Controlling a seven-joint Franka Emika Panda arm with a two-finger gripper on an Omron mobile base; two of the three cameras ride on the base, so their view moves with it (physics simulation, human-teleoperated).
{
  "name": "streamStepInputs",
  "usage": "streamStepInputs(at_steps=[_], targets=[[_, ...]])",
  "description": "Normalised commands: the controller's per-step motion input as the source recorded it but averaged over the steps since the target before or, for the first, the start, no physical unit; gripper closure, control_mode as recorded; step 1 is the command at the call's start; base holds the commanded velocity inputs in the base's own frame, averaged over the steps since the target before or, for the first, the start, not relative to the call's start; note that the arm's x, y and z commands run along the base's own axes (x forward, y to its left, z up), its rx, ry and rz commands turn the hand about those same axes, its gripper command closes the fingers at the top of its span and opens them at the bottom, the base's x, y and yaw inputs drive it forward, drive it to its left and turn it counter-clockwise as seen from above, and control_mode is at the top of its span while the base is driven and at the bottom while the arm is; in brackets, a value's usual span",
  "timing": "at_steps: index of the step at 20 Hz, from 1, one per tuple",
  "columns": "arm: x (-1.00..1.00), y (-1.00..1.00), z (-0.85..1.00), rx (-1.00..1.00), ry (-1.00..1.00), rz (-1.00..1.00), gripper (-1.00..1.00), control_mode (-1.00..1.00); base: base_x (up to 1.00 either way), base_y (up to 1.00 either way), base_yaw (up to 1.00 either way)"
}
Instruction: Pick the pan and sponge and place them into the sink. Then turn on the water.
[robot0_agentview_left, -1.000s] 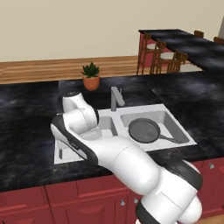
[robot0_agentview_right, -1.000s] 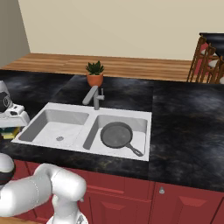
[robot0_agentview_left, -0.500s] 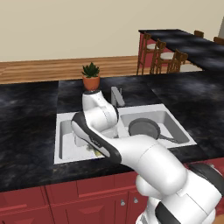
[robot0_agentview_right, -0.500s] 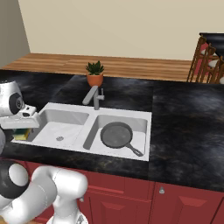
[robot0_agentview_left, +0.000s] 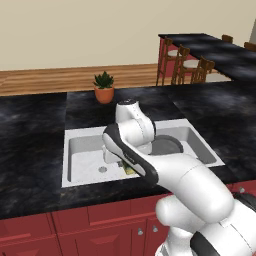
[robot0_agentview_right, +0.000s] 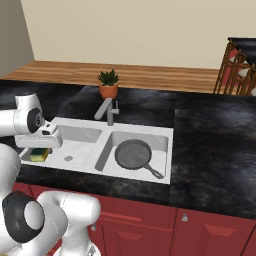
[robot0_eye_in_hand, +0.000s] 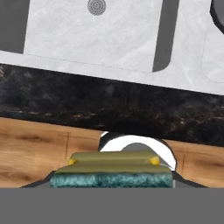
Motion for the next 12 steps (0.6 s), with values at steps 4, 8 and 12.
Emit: streamStepInputs(at_steps=[4, 8, 12], targets=[[0.03, -0.51, 0.03, 0.02, 0.00, -0.06, 1.00, -1.00, 0.00, 0.00, 0.00], [0.16, -0.45, 0.03, 0.03, 0.00, -0.05, 1.00, -1.00, 0.00, 0.00, 0.00], [0.32, -0.42, 0.00, 0.05, 0.00, -0.01, 1.00, -1.00, 0.00, 0.00, 0.00]])
